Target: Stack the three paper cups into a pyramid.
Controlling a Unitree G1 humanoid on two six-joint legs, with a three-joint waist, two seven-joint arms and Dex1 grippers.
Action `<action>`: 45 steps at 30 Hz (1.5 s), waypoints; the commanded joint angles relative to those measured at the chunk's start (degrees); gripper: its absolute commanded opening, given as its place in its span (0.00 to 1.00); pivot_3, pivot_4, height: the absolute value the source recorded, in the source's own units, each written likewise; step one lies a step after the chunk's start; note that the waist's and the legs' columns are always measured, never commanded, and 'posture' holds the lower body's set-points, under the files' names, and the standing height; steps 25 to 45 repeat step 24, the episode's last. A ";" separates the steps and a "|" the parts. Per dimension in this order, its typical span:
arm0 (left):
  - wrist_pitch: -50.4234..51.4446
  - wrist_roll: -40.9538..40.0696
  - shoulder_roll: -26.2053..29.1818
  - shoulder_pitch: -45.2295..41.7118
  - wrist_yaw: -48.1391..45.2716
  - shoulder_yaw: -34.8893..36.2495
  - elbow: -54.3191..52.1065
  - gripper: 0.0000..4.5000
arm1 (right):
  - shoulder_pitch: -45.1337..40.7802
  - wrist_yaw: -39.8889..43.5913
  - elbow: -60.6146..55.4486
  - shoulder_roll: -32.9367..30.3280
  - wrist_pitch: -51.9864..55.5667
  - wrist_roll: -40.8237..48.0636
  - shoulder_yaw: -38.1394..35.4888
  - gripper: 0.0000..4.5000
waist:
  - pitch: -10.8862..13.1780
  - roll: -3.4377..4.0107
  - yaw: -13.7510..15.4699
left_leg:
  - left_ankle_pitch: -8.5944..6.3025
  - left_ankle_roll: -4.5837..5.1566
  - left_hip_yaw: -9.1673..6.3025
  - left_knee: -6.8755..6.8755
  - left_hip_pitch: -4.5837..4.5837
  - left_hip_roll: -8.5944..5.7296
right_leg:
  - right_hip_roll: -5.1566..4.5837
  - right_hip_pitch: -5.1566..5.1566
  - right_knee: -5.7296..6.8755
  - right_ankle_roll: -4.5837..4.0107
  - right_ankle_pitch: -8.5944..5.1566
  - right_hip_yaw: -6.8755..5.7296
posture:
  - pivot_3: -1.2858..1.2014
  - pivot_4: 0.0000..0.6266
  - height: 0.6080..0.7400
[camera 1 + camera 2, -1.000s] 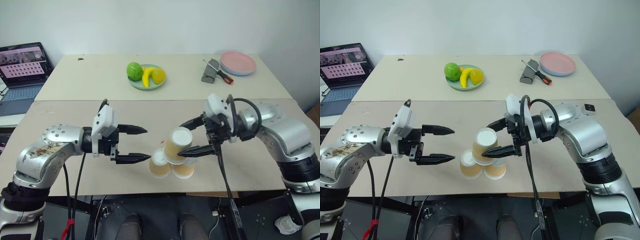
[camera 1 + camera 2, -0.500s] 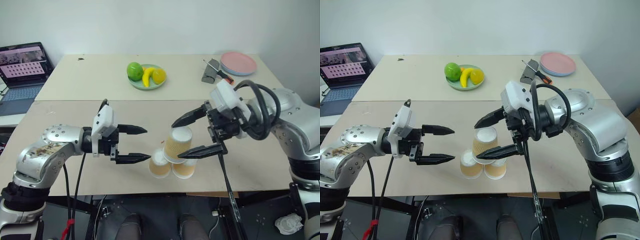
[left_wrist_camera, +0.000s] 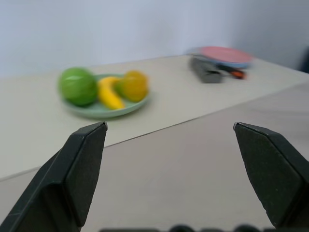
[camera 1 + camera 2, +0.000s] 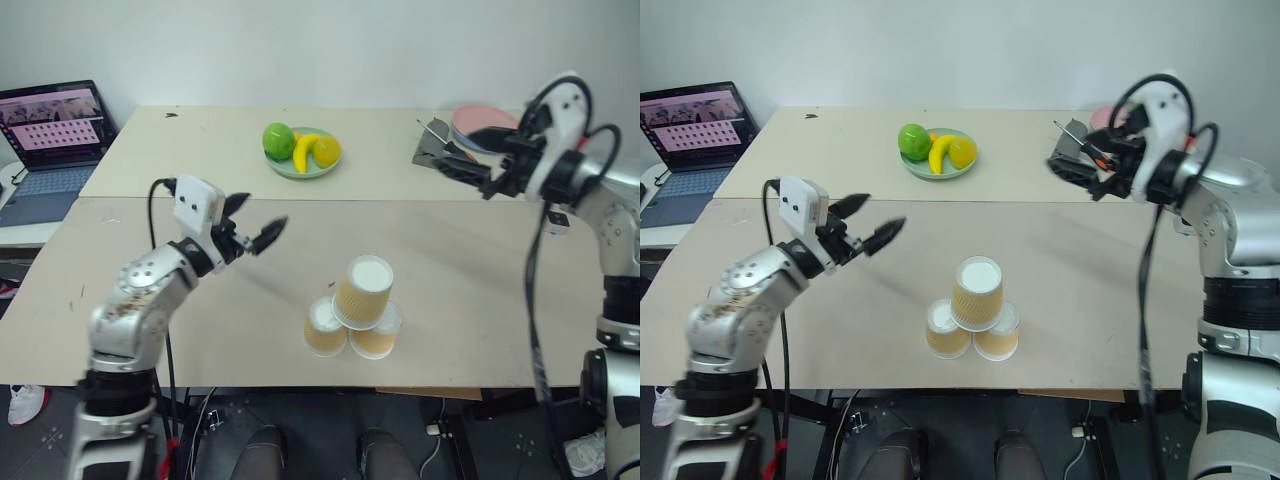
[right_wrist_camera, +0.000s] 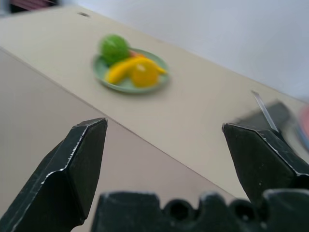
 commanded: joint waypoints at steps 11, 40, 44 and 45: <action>-17.95 10.97 -6.76 8.03 17.81 8.60 12.94 1.00 | 17.59 -18.94 -0.89 17.67 -9.71 -1.07 -11.33 0.99 | -0.02 0.02 -0.43 | 0.03 -0.05 0.05 -0.07 0.12 0.02 | 0.08 0.03 0.08 -0.01 0.00 0.10 | 0.52 0.24 1.00; -23.14 10.03 -4.88 6.23 18.11 12.36 16.83 1.00 | 16.73 -19.06 6.10 21.27 -16.35 -1.12 -9.58 0.99 | -0.03 0.04 -0.53 | 0.03 -0.06 0.03 -0.09 0.16 0.02 | 0.09 0.06 0.05 -0.01 0.00 0.06 | 0.52 0.24 1.00; -23.14 10.03 -4.88 6.23 18.11 12.36 16.83 1.00 | 16.73 -19.06 6.10 21.27 -16.35 -1.12 -9.58 0.99 | -0.03 0.04 -0.53 | 0.03 -0.06 0.03 -0.09 0.16 0.02 | 0.09 0.06 0.05 -0.01 0.00 0.06 | 0.52 0.24 1.00; -23.14 10.03 -4.88 6.23 18.11 12.36 16.83 1.00 | 16.73 -19.06 6.10 21.27 -16.35 -1.12 -9.58 0.99 | -0.03 0.04 -0.53 | 0.03 -0.06 0.03 -0.09 0.16 0.02 | 0.09 0.06 0.05 -0.01 0.00 0.06 | 0.52 0.24 1.00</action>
